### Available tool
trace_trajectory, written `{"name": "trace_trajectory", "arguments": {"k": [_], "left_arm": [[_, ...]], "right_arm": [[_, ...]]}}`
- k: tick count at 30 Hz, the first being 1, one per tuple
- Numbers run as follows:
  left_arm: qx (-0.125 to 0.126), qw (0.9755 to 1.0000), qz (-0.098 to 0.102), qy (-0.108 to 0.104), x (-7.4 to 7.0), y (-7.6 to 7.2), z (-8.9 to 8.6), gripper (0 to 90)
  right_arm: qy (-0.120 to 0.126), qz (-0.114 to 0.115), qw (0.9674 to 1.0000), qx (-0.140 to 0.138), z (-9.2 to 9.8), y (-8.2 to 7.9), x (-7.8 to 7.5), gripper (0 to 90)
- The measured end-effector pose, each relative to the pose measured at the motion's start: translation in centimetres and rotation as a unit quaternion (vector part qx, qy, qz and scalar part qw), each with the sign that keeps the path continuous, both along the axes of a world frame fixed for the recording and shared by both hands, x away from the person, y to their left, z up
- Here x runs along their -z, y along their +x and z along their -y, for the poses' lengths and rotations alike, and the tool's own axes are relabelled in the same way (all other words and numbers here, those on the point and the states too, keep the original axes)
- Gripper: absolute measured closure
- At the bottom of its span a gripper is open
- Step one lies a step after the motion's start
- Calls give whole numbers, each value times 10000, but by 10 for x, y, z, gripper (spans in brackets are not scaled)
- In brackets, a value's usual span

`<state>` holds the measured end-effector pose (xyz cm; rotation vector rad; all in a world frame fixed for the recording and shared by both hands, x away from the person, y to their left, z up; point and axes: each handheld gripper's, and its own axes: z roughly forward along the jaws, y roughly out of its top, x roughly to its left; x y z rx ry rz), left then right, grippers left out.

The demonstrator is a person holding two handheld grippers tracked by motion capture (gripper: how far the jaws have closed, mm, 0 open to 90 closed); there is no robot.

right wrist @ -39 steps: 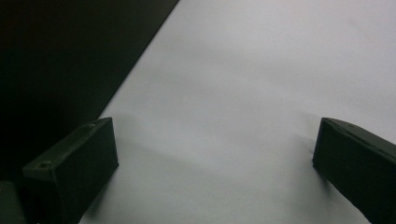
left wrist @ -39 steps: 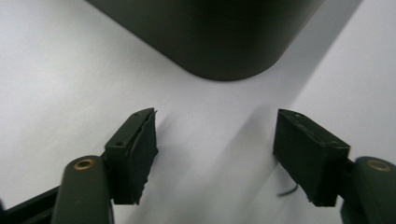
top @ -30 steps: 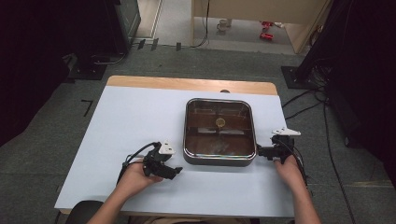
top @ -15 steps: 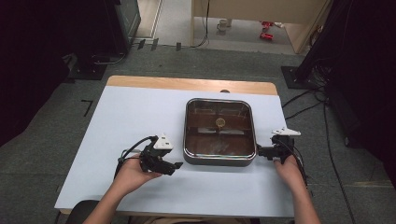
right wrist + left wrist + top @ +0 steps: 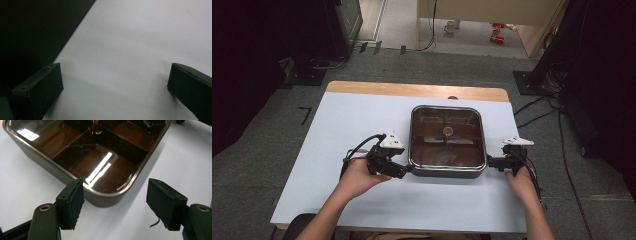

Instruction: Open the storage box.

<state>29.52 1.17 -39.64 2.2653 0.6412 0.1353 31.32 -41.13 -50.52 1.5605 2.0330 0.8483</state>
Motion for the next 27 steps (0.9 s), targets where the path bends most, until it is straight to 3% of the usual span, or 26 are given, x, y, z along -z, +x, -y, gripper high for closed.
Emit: {"name": "trace_trajectory", "arguments": {"k": [7, 18, 27], "left_arm": [[162, 9999, 1, -1, -6, 16, 15, 302], [211, 9997, -69, -54, -11, 39, 35, 305], [327, 9994, -59, -68, -11, 54, 54, 300]], "right_arm": [[-13, 5, 10000, -1, 0, 0, 0, 0], [-102, 78, 9999, 4, -2, -2, 0, 0], [6, -15, 10000, 13, 0, 0, 0, 0]]}}
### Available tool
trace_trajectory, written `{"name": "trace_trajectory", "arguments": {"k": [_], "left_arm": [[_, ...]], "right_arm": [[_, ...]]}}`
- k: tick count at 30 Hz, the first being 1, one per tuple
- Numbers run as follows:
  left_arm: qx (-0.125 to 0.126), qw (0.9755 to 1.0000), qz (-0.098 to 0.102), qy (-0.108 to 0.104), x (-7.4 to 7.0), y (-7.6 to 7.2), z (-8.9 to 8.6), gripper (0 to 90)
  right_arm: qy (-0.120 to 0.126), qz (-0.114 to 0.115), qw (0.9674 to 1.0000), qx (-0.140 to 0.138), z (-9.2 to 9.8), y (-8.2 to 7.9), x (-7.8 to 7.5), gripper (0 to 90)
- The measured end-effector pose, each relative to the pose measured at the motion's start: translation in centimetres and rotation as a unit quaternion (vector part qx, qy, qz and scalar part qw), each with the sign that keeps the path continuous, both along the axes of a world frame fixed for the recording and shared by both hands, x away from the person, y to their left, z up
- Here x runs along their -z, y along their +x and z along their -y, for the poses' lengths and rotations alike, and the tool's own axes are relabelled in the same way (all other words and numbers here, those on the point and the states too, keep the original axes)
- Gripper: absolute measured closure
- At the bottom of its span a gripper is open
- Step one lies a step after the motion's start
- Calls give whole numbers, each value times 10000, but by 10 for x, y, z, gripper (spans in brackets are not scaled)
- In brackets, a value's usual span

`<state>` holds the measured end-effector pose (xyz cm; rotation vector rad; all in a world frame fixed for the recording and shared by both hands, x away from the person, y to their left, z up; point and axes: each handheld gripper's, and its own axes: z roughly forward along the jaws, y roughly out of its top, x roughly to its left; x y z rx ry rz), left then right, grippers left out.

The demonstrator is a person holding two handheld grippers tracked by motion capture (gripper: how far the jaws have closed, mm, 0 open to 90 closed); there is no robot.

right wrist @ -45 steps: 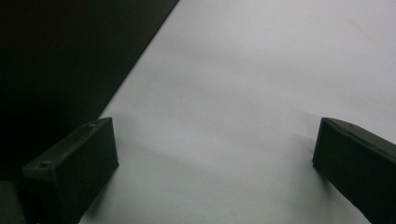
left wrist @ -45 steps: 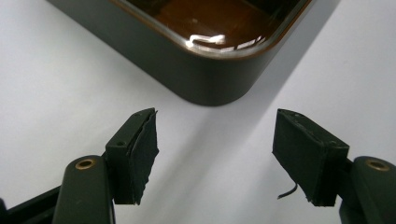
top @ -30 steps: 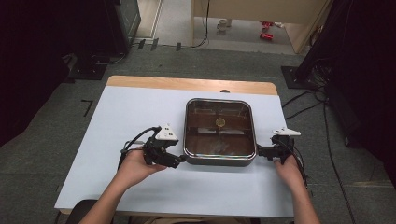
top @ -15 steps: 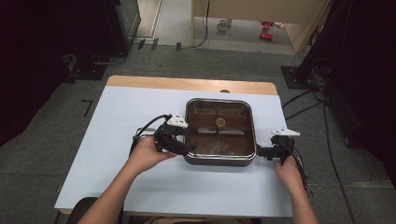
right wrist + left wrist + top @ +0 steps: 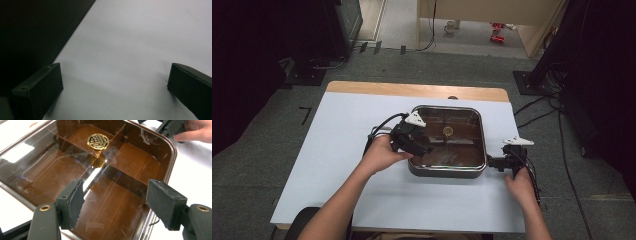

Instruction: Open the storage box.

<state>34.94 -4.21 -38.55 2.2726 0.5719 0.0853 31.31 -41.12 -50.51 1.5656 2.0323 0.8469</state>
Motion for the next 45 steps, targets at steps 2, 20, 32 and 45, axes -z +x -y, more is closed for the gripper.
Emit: {"name": "trace_trajectory", "arguments": {"k": [2, 20, 32, 45], "left_arm": [[39, 10000, 44, -1, 1, 3, 4, 304], [-46, 9996, 272, 40, 14, 27, 29, 353], [-44, 9996, 290, -40, 31, 43, 56, 391], [-13, 9990, 453, -52, 44, 46, 69, 453]], "right_arm": [[-3, -2, 10000, 1, 0, 0, 0, 0], [3, 12, 10000, -8, 0, 0, 0, 0], [7, 4, 10000, -11, 0, 0, 0, 0], [7, 6, 10000, -12, 0, 0, 0, 0]]}}
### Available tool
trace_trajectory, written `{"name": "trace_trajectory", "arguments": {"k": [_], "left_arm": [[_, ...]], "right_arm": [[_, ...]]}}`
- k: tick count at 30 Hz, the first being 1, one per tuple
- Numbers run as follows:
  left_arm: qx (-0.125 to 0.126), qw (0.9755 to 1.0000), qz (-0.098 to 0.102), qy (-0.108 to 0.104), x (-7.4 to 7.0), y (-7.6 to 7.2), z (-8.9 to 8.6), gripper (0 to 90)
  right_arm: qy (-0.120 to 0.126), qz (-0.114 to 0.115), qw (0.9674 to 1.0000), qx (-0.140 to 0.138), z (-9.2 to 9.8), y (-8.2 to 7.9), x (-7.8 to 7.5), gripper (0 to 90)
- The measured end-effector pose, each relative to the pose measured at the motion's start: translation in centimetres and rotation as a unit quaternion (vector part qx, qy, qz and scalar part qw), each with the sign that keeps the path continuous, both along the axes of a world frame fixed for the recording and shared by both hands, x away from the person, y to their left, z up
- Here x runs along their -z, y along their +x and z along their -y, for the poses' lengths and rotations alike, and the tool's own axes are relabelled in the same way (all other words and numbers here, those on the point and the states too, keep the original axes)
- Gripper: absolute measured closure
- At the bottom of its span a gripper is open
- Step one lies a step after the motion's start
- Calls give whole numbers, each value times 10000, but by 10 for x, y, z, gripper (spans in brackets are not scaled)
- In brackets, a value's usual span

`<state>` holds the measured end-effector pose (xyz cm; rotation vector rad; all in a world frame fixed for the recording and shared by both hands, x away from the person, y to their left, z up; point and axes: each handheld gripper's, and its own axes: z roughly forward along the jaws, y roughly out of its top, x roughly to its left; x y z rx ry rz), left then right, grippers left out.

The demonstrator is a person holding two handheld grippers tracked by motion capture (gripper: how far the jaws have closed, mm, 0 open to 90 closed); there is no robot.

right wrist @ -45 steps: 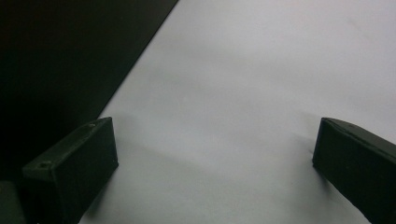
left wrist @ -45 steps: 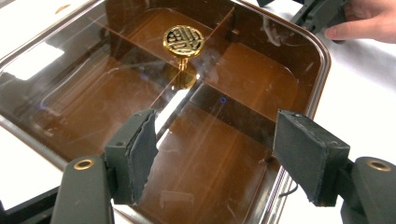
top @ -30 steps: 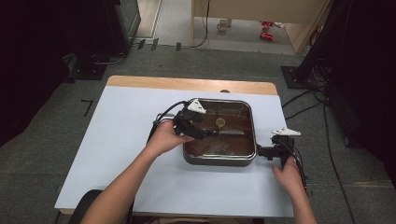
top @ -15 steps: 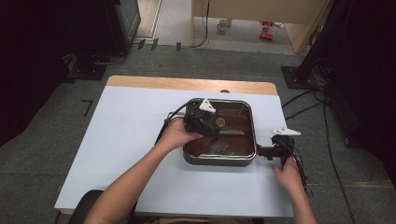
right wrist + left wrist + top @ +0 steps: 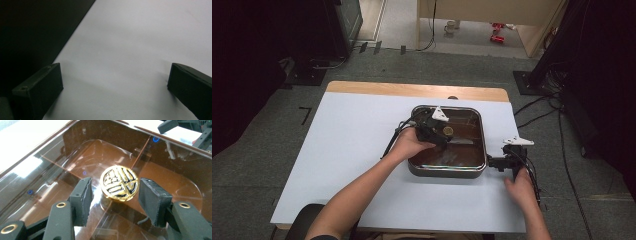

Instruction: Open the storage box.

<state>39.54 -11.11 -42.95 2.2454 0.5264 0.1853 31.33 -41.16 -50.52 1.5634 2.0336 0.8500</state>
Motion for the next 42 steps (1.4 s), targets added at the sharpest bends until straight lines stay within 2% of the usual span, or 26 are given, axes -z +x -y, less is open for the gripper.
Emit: {"name": "trace_trajectory", "arguments": {"k": [3, 7, 9, 11, 15, 23, 28, 33, 42], "left_arm": [[50, 9999, 155, -39, 2, -2, 3, 499], [53, 9997, 220, -88, 4, -2, 6, 545], [34, 9997, 203, -118, 4, -1, 5, 577], [43, 9997, 94, -203, 4, 1, 3, 579], [44, 9997, 134, -203, 3, 0, 3, 586], [45, 9996, 78, -257, 0, 0, 0, 588], [32, 9992, 39, -402, -8, 0, -4, 589], [66, 9984, 136, -548, -24, -4, -10, 589], [53, 9979, 197, -610, -42, -8, -22, 589]], "right_arm": [[-9, 1, 10000, -8, 0, 0, 0, 0], [-5, -3, 10000, -4, 0, 0, 0, 0], [-4, -4, 10000, -3, 0, 0, 0, 0], [-4, 1, 10000, -4, 0, 0, 0, 0], [-9, 0, 10000, -8, 0, 0, 0, 0], [-6, -3, 10000, -6, 0, 0, 0, 0], [1, -6, 10000, 1, 0, 0, 0, 0], [5, -3, 10000, 5, 0, 0, 0, 0], [4, 3, 10000, 2, 0, 0, 0, 0]]}}
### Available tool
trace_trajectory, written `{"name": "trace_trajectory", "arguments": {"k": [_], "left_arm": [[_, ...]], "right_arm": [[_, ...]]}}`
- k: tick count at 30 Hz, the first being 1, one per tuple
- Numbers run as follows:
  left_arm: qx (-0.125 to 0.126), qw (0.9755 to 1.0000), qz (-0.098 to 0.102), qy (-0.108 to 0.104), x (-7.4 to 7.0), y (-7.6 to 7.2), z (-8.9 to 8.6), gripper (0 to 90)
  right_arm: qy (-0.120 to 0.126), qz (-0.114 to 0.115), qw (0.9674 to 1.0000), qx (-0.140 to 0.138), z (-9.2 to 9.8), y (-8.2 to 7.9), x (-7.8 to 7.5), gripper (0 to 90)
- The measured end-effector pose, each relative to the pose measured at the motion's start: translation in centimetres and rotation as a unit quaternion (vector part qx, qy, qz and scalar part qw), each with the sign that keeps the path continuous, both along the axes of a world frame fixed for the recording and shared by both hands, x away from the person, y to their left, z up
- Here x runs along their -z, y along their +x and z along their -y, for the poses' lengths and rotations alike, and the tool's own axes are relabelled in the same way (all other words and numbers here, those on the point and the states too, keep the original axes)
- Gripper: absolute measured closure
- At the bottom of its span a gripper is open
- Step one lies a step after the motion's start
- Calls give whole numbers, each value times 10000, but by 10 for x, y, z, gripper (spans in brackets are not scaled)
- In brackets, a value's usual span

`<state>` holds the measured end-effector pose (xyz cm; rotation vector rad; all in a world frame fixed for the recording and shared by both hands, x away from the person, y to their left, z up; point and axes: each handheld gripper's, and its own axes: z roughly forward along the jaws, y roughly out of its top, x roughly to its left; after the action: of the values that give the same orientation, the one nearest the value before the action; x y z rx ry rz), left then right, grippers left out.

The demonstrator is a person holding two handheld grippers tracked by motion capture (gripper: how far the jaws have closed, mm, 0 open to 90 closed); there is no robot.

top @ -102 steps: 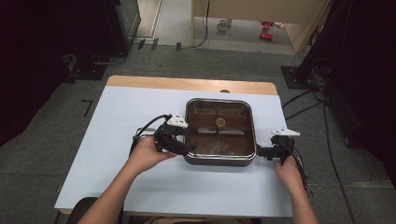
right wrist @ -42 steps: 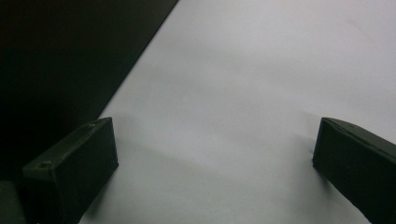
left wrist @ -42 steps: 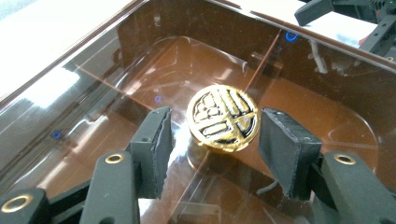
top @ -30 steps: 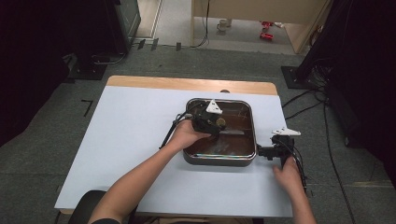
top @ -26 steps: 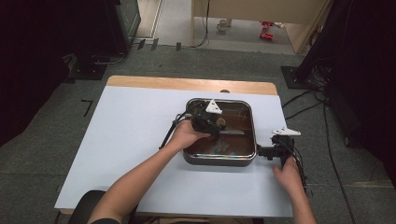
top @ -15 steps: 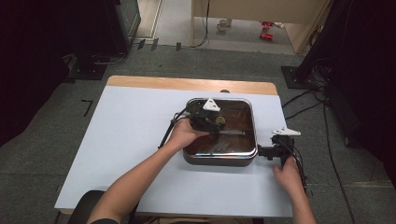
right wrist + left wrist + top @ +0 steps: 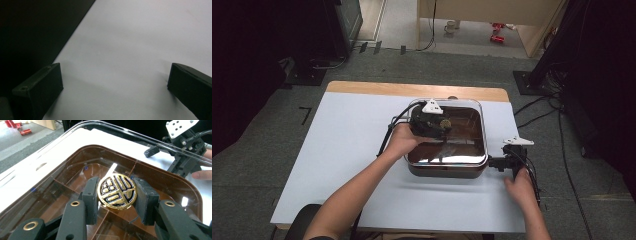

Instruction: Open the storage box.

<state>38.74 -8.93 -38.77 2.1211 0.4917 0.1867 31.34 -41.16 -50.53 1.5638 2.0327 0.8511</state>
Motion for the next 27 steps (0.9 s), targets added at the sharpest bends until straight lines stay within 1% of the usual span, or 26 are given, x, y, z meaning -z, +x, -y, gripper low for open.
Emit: {"name": "trace_trajectory", "arguments": {"k": [3, 4, 9, 12, 13, 14, 16, 17, 18, 19, 22, 23, 24, 27], "left_arm": [[-36, 10000, -29, 12, -8, 0, -9, 589], [-36, 10000, -29, 12, -8, 0, -9, 589], [-100, 9999, -71, 121, -16, -1, -22, 589], [-132, 9998, -84, 140, -19, -2, -29, 589], [-172, 9997, -94, 148, -23, -3, -36, 589], [-172, 9997, -94, 148, -23, -3, -36, 589], [-196, 9996, -108, 151, -26, -4, -43, 589], [-242, 9995, -117, 155, -29, -4, -51, 589], [-273, 9994, -120, 150, -30, -5, -55, 589], [-273, 9994, -120, 150, -30, -5, -55, 589], [-341, 9992, -108, 153, -33, -6, -66, 590], [-372, 9991, -150, 147, -35, -6, -73, 589], [-372, 9991, -150, 147, -35, -6, -73, 589], [-460, 9987, -166, 172, -37, -6, -85, 589]], "right_arm": [[-2, -6, 10000, -4, 0, 0, 0, 0], [-2, -6, 10000, -4, 0, 0, 0, 0], [0, -7, 10000, -2, 0, 0, 0, 0], [1, -8, 10000, -2, 0, 0, 0, 0], [2, -8, 10000, -2, 0, 0, 0, 0], [2, -8, 10000, -3, 0, 0, 0, 0], [3, -8, 10000, -2, 0, 0, 0, 0], [0, -8, 10000, -1, 0, 0, 0, 0], [0, -8, 10000, 0, 0, 0, 0, 0], [-1, -6, 10000, -1, 0, 0, 0, 0], [0, -5, 10000, 0, 0, 0, 0, 0], [-1, -5, 10000, 0, 0, 0, 0, 0], [-1, -5, 10000, 0, 0, 0, 0, 0], [-6, -5, 10000, -2, 0, 0, 0, 0]]}}
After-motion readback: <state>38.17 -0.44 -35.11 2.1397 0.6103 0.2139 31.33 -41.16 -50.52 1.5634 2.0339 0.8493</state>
